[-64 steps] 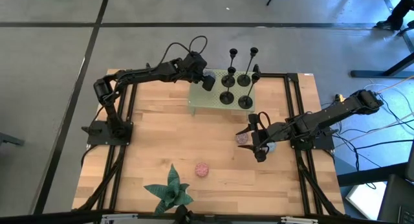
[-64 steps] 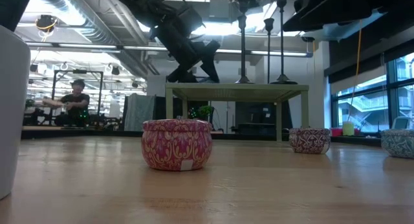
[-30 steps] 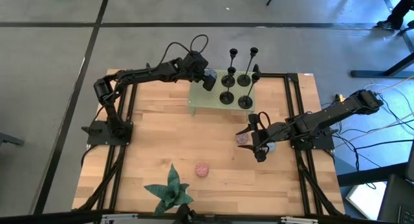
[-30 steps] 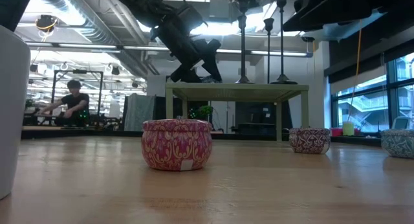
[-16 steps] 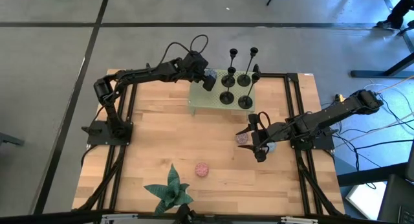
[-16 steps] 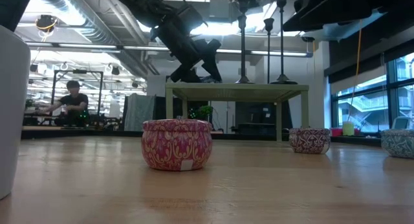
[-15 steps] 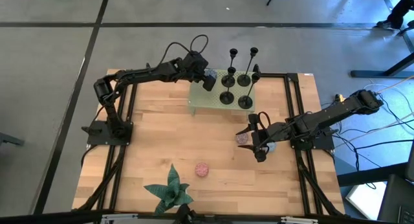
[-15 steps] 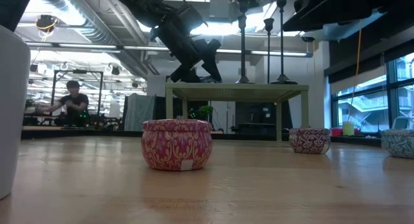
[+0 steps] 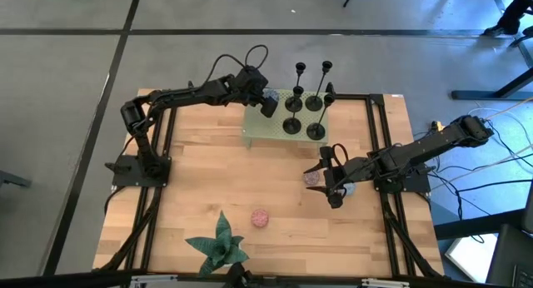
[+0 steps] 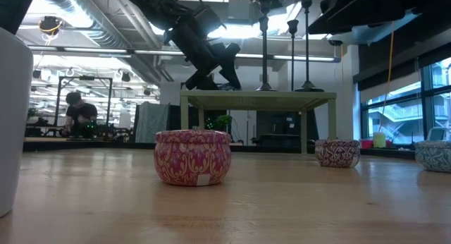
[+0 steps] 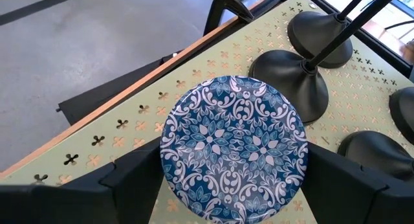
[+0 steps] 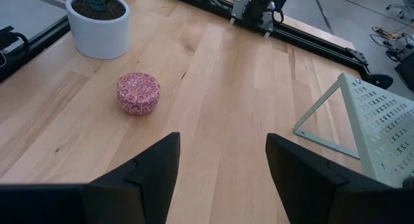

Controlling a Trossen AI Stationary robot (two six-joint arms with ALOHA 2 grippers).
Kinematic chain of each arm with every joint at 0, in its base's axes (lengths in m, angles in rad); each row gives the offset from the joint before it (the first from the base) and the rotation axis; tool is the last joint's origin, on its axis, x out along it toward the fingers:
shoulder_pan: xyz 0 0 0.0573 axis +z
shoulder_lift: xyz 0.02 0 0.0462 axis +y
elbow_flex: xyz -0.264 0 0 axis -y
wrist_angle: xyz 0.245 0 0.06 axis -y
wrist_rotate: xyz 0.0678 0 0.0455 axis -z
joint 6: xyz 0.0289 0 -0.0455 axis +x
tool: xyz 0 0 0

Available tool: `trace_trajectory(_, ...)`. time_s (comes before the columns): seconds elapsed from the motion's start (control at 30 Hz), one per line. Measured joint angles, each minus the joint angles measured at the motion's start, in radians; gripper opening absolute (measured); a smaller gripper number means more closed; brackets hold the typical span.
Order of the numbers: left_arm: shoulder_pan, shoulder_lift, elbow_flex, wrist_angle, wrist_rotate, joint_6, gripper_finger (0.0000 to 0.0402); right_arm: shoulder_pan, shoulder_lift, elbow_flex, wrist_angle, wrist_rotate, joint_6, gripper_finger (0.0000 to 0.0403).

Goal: Pick & Place candle stick holders
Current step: Put the blue scented candle on the shelf

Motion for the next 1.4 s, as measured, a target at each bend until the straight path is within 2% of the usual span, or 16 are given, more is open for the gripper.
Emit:
trace_trajectory(0.4,-0.011,0.0,-0.001,0.009,0.005,0.067,0.0318,0.0,0.0,0.0,0.0,0.0,0.0,0.0232)
trace_trajectory(0.93,-0.011,0.0,-0.001,0.005,0.004,0.054,0.0318,0.0,0.0,0.0,0.0,0.0,0.0,0.0232)
trace_trajectory(1.4,-0.011,0.0,-0.001,0.005,0.004,0.104,0.0318,0.0,0.0,0.0,0.0,0.0,0.0,0.0232)
